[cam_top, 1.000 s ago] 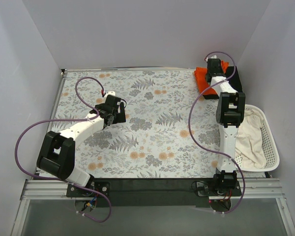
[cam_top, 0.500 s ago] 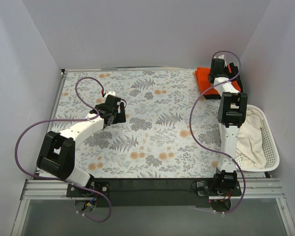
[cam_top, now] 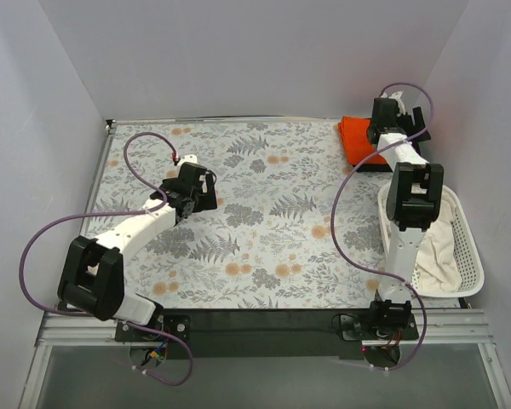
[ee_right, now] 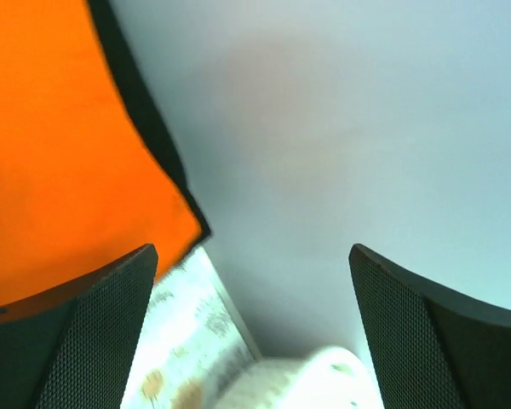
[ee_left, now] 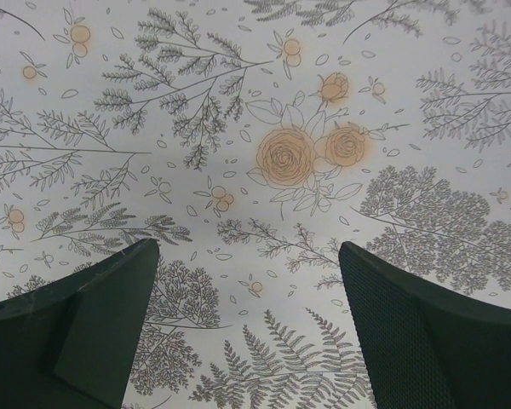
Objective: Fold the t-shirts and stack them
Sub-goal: Neatly place the folded tshirt to the corner
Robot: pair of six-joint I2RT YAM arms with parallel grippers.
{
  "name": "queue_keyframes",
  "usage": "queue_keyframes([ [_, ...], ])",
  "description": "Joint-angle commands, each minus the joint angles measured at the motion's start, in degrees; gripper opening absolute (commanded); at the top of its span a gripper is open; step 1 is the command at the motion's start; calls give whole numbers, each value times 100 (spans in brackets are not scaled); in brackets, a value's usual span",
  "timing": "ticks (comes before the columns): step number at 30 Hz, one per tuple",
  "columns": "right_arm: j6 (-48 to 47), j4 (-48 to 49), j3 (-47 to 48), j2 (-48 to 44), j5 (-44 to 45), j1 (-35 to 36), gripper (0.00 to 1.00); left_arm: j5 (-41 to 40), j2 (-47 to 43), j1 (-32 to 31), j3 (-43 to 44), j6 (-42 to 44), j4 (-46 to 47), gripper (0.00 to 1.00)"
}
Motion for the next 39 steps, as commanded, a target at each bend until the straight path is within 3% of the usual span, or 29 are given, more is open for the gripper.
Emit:
queue_keyframes([
  [1, 806, -202, -237, -1512, -85, 91, 84, -17, -629, 91, 148, -18, 90, 81],
  [8, 2607, -1996, -729, -3509, -1868, 319, 87, -192, -1630, 171, -27, -141, 221, 85],
  [14, 3111, -2234, -2071, -5765, -3223, 319, 93, -702, -2859, 171, -239, -352, 319, 88],
  [18, 3243, -2225, -2891, -7165, -3750, 319, 98, -904, -3729, 171, -151, -466, -84, 89],
  [25, 3489, -2190, -4516, -9458, -4840, 372, 98, -1054, -5400, 171, -325, -1133, -798, 91],
  [31, 3419, -2164, -5633, -10304, -4658, 679, 98, -1273, -6753, 171, -1379, -1345, -429, 91],
  [39, 3252, -1821, -6372, -10850, -4085, 1022, 98, -1221, -7423, 171, -2242, -1530, -157, 91],
])
